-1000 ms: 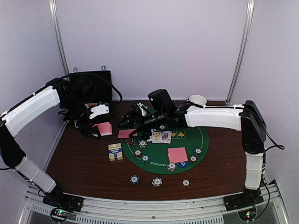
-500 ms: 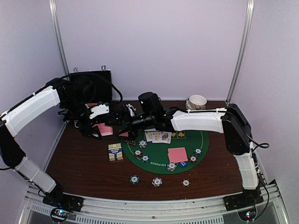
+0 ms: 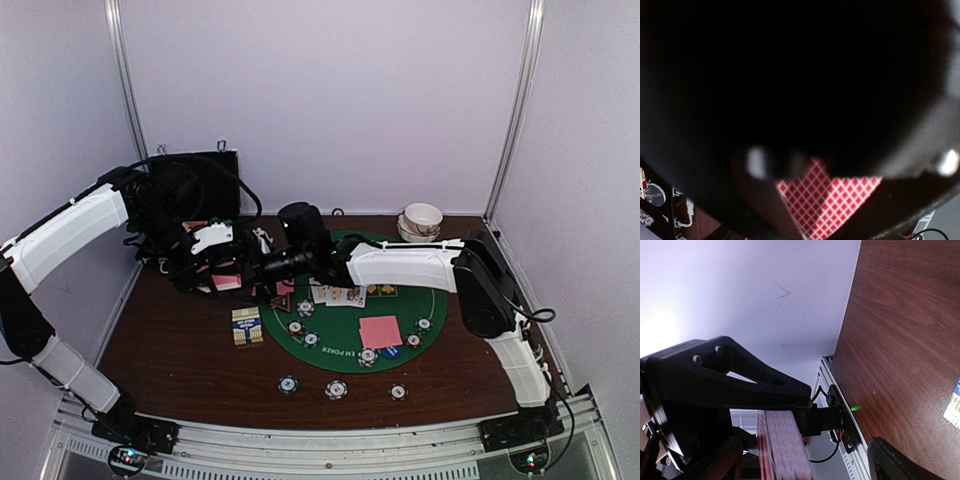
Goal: Distribute texas hold em gaming equipment
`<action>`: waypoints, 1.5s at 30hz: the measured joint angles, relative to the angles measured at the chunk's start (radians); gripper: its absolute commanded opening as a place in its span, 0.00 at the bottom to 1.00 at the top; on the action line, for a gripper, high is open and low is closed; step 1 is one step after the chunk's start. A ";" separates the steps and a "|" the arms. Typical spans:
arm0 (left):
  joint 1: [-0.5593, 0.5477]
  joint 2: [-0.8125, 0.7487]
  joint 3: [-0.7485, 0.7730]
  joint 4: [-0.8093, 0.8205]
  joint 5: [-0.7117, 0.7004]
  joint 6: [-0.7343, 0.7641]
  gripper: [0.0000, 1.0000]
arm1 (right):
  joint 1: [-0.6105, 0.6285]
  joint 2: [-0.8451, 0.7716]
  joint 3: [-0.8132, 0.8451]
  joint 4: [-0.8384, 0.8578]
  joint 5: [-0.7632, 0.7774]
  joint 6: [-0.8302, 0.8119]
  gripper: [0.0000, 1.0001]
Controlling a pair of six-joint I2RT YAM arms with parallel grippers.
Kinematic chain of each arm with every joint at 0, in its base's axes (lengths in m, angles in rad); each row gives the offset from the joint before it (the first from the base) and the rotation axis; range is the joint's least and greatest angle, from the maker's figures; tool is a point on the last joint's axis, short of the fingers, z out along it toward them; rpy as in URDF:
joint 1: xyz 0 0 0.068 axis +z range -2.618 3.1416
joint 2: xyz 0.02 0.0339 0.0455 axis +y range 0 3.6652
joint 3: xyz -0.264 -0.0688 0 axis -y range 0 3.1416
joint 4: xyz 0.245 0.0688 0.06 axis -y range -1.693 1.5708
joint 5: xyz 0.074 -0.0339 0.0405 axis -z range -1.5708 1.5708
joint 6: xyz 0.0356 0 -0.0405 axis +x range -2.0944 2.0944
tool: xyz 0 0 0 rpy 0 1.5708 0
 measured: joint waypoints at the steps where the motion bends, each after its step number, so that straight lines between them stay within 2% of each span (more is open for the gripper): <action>1: 0.000 0.000 0.000 0.000 0.000 0.000 0.00 | 0.001 0.002 0.002 0.001 -0.001 0.002 0.86; 7: 0.000 0.000 0.000 0.000 0.002 0.000 0.00 | 0.001 0.026 0.011 0.007 -0.008 0.008 0.77; 24: 0.000 0.004 0.000 0.016 -0.002 0.000 0.00 | -0.045 -0.009 -0.051 0.040 -0.026 -0.010 0.62; 29: 0.000 0.004 0.000 0.016 -0.002 0.000 0.00 | -0.053 -0.026 -0.063 0.023 -0.027 -0.035 0.54; 38: 0.000 0.004 0.000 0.014 -0.002 0.000 0.00 | -0.068 -0.079 -0.091 -0.027 -0.029 -0.068 0.33; 45: 0.000 0.004 0.000 0.013 -0.002 0.000 0.00 | -0.077 -0.125 -0.121 -0.070 -0.026 -0.087 0.25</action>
